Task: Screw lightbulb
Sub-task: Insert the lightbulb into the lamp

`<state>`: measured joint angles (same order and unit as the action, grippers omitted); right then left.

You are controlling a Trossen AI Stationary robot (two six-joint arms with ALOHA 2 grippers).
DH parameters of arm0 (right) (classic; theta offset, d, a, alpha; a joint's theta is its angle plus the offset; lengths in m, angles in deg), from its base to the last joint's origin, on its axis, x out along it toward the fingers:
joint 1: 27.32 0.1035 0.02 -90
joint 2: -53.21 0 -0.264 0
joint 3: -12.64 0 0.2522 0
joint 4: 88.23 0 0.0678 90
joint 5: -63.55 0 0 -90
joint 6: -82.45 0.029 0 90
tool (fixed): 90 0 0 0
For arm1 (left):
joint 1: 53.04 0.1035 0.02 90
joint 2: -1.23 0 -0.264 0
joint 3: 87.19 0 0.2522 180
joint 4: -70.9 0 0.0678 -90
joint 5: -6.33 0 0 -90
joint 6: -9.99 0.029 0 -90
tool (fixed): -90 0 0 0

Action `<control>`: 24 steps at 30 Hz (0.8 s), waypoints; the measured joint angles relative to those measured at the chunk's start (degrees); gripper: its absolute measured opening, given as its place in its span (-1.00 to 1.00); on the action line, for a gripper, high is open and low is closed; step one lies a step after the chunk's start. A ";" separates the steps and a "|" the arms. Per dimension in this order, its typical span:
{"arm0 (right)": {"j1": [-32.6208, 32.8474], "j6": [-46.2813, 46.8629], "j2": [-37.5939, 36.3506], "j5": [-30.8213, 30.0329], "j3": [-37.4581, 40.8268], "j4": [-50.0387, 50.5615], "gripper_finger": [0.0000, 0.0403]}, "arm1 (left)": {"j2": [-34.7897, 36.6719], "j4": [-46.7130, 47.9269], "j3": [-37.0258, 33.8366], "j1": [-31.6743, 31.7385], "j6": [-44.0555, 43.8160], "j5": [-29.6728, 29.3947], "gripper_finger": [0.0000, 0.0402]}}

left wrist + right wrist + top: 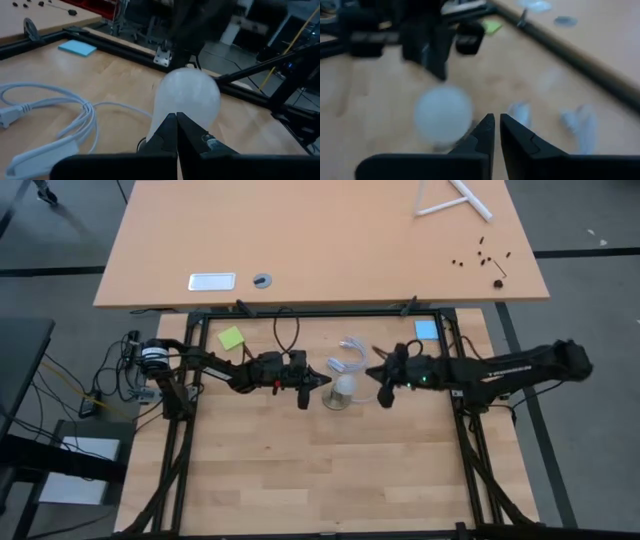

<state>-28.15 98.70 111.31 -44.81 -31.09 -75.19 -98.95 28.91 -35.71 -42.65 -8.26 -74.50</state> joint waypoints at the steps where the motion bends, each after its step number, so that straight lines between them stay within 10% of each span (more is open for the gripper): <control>1: 0.77 1.19 0.28 0.02 1.56 -1.99 -0.74 | 0.00 0.40 0.00 0.00 0.00 0.02 -1.00; 7: 3.20 4.20 5.71 -0.06 6.84 -17.25 -0.72 | 0.00 1.41 0.00 0.00 -0.01 0.13 -1.00; 24: 3.29 1.85 14.63 0.23 2.18 -20.29 -0.97 | 0.00 1.79 0.00 -0.02 -0.05 0.57 -1.00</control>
<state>-24.86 100.55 125.94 -44.58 -28.91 -95.49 -98.95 30.70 -35.71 -42.67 -8.31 -73.93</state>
